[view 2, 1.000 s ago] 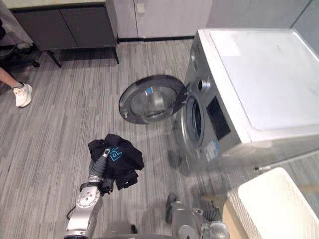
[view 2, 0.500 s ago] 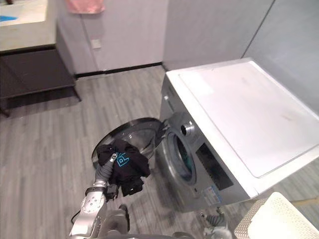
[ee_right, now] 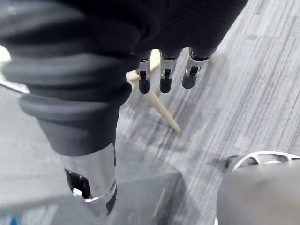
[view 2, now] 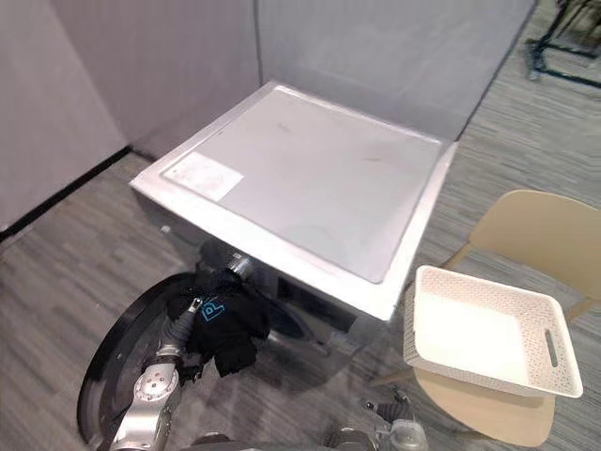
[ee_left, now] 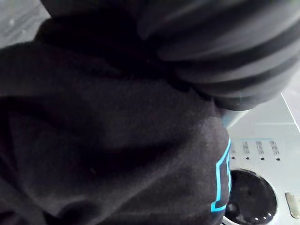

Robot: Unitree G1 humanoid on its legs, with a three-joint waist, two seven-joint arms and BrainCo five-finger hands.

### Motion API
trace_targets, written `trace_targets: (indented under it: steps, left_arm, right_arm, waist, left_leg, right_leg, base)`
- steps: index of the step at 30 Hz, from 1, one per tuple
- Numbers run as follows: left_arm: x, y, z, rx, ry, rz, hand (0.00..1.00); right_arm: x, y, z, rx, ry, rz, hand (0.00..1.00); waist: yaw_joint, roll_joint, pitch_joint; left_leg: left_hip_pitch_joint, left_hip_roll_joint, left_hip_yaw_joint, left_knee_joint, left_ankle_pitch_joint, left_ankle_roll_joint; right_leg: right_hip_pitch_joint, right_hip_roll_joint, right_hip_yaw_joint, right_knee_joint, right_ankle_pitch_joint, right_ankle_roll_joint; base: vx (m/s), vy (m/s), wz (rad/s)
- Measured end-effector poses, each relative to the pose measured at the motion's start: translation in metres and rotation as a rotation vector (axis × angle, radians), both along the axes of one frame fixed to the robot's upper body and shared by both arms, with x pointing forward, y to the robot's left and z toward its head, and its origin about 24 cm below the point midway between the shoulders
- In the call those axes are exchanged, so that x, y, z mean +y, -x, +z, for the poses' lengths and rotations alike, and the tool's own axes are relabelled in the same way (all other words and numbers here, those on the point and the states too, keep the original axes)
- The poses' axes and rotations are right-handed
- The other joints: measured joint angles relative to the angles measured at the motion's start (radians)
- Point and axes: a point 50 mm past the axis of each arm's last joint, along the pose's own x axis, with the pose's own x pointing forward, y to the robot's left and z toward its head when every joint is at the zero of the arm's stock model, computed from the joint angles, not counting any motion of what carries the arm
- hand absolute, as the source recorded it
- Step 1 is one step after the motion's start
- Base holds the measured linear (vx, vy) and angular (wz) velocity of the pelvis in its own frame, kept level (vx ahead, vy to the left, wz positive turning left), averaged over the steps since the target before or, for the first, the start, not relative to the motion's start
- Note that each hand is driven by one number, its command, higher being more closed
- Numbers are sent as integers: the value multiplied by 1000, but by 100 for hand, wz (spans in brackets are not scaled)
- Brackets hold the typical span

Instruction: Pick up the laundry basket with both hands and put the clothes into the washing machine.

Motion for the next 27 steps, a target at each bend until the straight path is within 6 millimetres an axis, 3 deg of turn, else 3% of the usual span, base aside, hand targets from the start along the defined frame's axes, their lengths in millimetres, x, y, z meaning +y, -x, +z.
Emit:
trace_targets:
  steps: [1, 2, 3, 5, 6, 7, 10, 13, 15, 16, 18, 21, 24, 27]
  left_arm:
    - [-3, 0, -2, 9, 8, -1, 100]
    - [-1, 3, -5, 21, 9, 13, 100]
    - [4, 10, -12, 59, -1, 30, 100]
    - [4, 18, -20, 101, 2, 44, 100]
    - [2, 18, -22, 111, 7, 41, 100]
    - [4, 19, -26, 137, -9, 27, 100]
    - [-1, 16, -24, 131, -23, -19, 100]
    - [-9, 10, -15, 85, -9, -48, 100]
    - [-15, -4, 5, -19, 5, -64, 100]
    - [-16, -11, 11, -52, 6, -68, 100]
    - [-21, -34, 30, -149, 18, -68, 100]
    - [-30, -57, 51, -244, 47, -68, 100]
    - [-46, -70, 65, -300, 79, -85, 100]
    - [-64, -78, 76, -342, 109, -103, 100]
  right_arm:
    - [-5, -5, 2, -12, 11, -15, 0]
    - [-9, -7, 3, -19, 19, -26, 0]
    - [-13, -8, 5, -31, 25, -61, 0]
    - [-20, -5, 5, -25, 33, -100, 0]
    - [-25, -4, 6, -27, 45, -108, 0]
    - [-18, -7, 3, -21, 20, -119, 0]
    - [-10, -5, 1, -16, -3, -119, 0]
    - [-8, -19, 6, -59, -2, -107, 0]
    - [-7, -40, 16, -133, 8, -73, 0]
    - [-5, -47, 20, -156, 9, -62, 0]
    - [4, -76, 34, -251, 6, -13, 0]
    - [16, -105, 55, -377, 0, -14, 0]
    - [25, -112, 63, -424, -5, -26, 0]
    - [27, -120, 74, -481, 5, -46, 0]
  waist:
    - [6, 10, 1]
    - [9, 9, 4]
    - [11, -6, 15]
    - [12, -2, 16]
    - [12, 19, 13]
    - [7, -20, 28]
    - [8, -59, 43]
    - [11, -44, 90]
    - [15, -21, 133]
    - [19, -21, 148]
    - [41, -31, 193]
    - [36, -36, 246]
    - [37, -58, 258]
    - [37, -65, 262]
  left_leg:
    - [-61, -24, -89, 48, -68, -28]
    - [-89, -48, -131, 44, -97, -43]
    - [-129, -114, -208, -35, -134, -64]
    - [-110, -184, -309, -273, -102, -86]
    - [-97, -194, -342, -357, -40, -87]
    - [-73, -229, -346, -370, -47, -127]
    - [-107, -261, -327, -302, -67, -97]
    - [-154, -256, -309, -181, -92, -70]
    - [-261, -235, -301, -24, -206, -60]
    - [-299, -233, -297, 25, -230, -59]
    - [-465, -219, -289, 208, -302, -65]
    - [-657, -196, -303, 361, -321, -61]
    - [-851, -179, -326, 471, -319, -64]
    - [-1018, -172, -356, 571, -318, -65]
  right_leg:
    - [-4, 4, 33, 1, -5, 0]
    - [-7, 1, 52, 1, -5, 0]
    - [-3, -15, 82, 2, -5, 1]
    - [-1, -16, 108, 20, -7, 9]
    - [-1, -7, 112, 29, -11, 18]
    - [-7, -35, 142, 60, -37, 57]
    - [-57, -83, 161, 155, -44, 65]
    - [-128, -104, 173, 317, -54, 80]
    - [-266, -122, 199, 533, -134, 117]
    - [-305, -131, 208, 587, -165, 122]
    - [-463, -152, 238, 751, -295, 131]
    - [-642, -152, 256, 908, -395, 142]
    - [-834, -151, 271, 1061, -441, 129]
    - [-986, -151, 274, 1182, -468, 126]
  base:
    - [151, 71, -96]
    - [220, 122, -86]
    - [167, 125, -62]
    - [157, 195, -54]
    - [136, 241, -48]
    - [131, 200, -28]
    - [88, 166, -5]
    - [-85, 151, -3]
    - [-184, 70, -7]
    - [-267, -1, -22]
    - [-323, -38, -37]
    - [-218, -37, -16]
    - [-217, -93, 7]
    - [-86, -55, 3]
